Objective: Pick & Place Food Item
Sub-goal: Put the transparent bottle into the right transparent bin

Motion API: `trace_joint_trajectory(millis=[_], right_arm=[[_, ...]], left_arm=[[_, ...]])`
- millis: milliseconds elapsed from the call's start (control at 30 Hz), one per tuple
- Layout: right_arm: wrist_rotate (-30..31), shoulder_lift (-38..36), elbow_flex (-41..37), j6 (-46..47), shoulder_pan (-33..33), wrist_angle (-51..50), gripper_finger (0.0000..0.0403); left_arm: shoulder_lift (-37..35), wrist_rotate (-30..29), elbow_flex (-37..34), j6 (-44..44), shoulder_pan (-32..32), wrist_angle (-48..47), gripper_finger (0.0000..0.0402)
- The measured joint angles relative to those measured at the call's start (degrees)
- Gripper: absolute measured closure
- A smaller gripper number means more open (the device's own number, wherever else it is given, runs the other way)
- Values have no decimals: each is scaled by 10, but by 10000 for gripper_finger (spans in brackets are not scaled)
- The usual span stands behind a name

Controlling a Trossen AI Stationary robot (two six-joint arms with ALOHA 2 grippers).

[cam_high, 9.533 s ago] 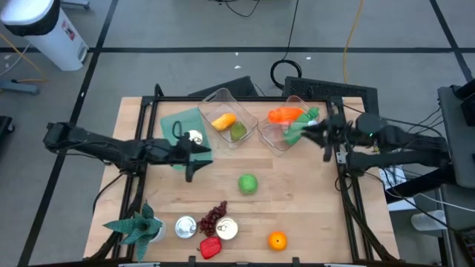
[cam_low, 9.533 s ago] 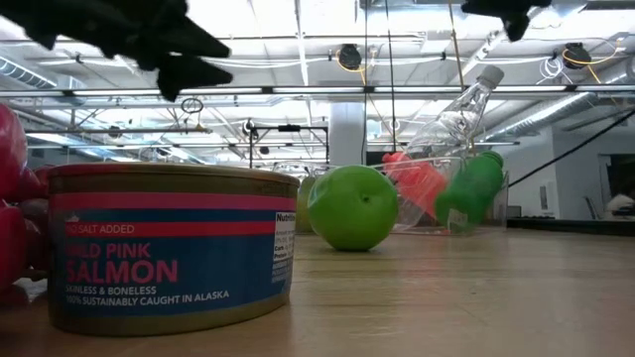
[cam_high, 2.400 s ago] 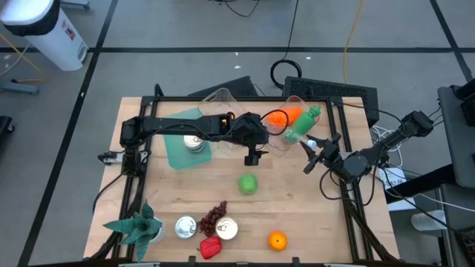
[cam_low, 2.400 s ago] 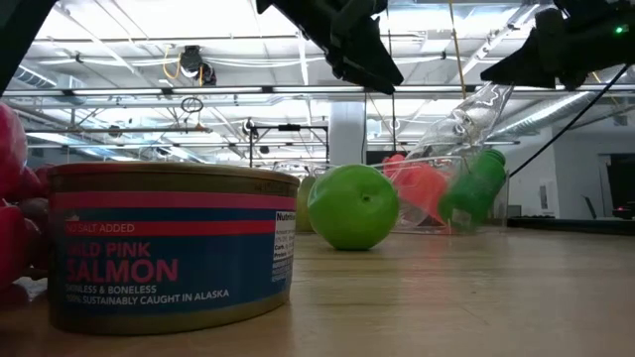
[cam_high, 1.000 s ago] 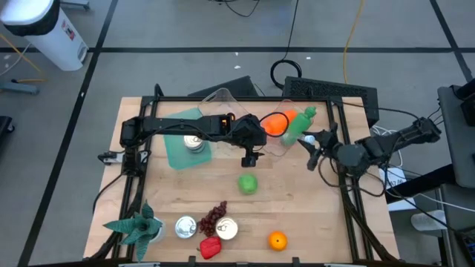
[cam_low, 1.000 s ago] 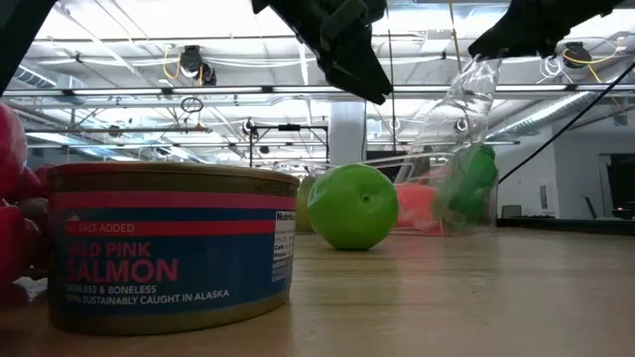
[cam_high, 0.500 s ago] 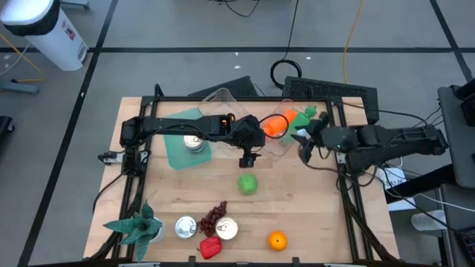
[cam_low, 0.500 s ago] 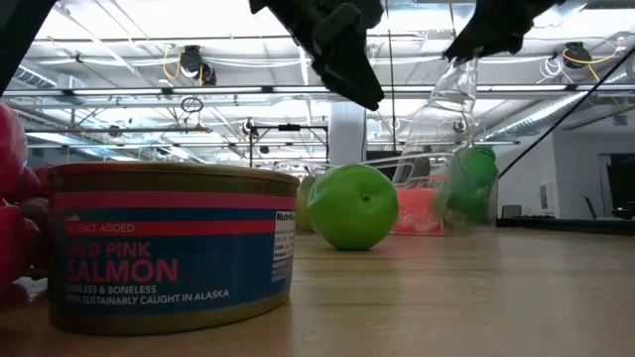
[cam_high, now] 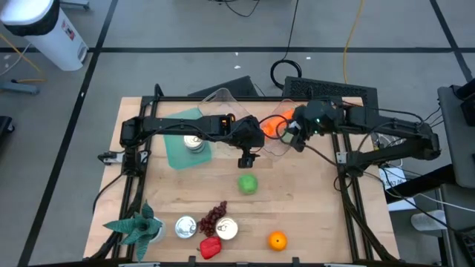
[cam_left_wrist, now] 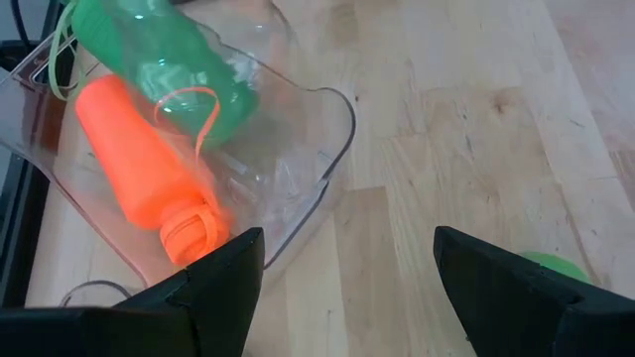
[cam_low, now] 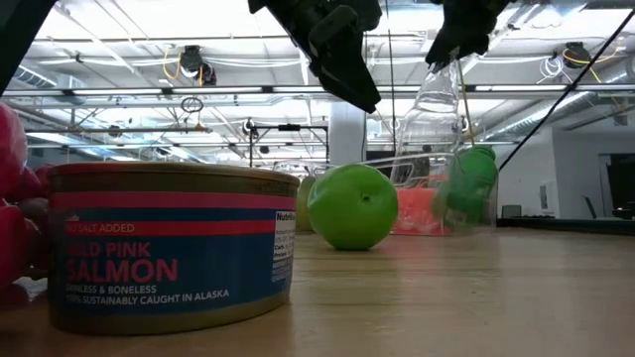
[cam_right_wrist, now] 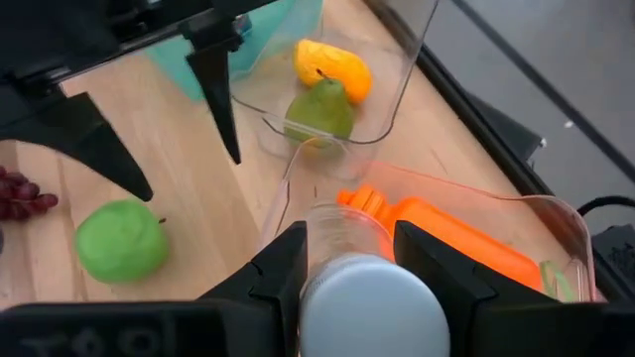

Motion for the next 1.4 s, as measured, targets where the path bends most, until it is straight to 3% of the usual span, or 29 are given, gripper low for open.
trace_joint_trajectory(millis=[500,1400], right_arm=[[-102,90,35,-67,-81,-10,274],[-120,144,33,-93,-100,26,258]], left_arm=[[0,0,0,0,0,0,105],[0,0,0,1,0,-3,105]])
